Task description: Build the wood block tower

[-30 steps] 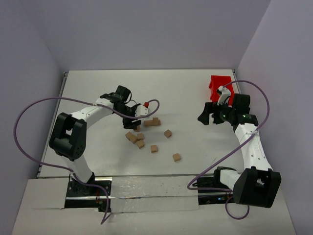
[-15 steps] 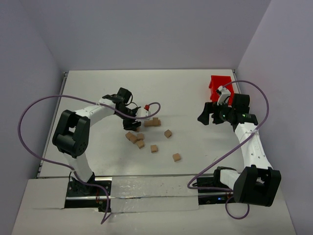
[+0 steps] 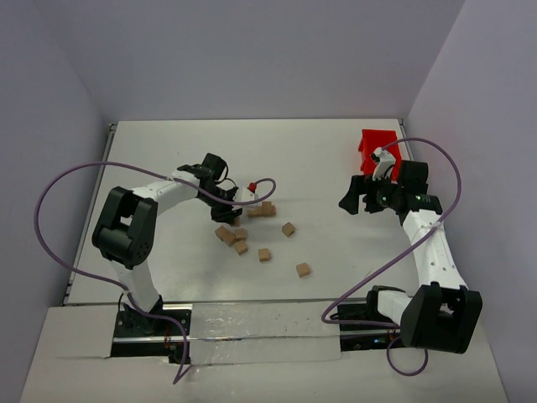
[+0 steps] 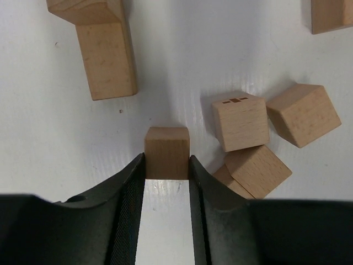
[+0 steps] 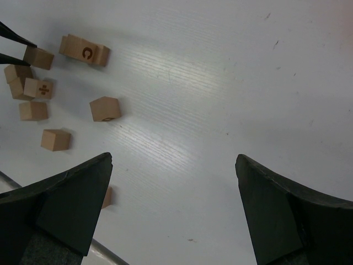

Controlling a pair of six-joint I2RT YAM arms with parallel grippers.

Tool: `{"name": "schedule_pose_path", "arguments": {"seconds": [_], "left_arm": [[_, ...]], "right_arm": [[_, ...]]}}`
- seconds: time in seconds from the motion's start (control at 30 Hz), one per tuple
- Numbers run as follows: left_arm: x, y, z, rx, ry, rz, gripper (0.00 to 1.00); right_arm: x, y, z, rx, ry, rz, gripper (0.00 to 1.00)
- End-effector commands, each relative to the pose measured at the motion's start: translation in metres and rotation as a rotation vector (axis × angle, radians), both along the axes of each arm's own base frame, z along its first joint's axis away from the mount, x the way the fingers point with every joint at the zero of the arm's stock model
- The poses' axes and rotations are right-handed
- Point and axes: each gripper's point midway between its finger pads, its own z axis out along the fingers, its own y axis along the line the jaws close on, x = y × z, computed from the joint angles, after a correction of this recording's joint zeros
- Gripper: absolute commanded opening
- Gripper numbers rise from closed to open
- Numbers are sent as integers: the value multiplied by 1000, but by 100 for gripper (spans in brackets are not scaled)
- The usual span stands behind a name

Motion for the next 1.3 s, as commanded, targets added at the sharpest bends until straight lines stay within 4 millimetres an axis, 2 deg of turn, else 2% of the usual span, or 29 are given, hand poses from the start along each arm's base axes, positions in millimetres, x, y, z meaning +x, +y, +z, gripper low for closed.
{"name": "schedule_pose_path", "arguments": {"seconds": [0.0, 0.2, 0.23, 0.37, 0.7, 1.0, 1.27], "left_arm": [[10, -6, 3, -24, -35, -11, 29], [18, -17, 21, -49, -37, 7, 14], [22, -24, 31, -65, -41, 15, 10], [25, -41, 46, -82, -38, 33, 4], [34, -68, 36, -64, -30, 54, 6], [41, -78, 27, -59, -30, 76, 9], [44, -83, 28, -67, -36, 80, 10]], "right_arm": [[7, 1, 6, 2, -34, 4, 100], [6, 1, 7, 3, -36, 3, 100], [6, 2, 7, 4, -36, 4, 100], [7, 2, 7, 5, -37, 8, 100], [5, 3, 7, 5, -36, 14, 100], [4, 4, 8, 8, -37, 17, 100], [3, 4, 7, 6, -36, 19, 100]]}}
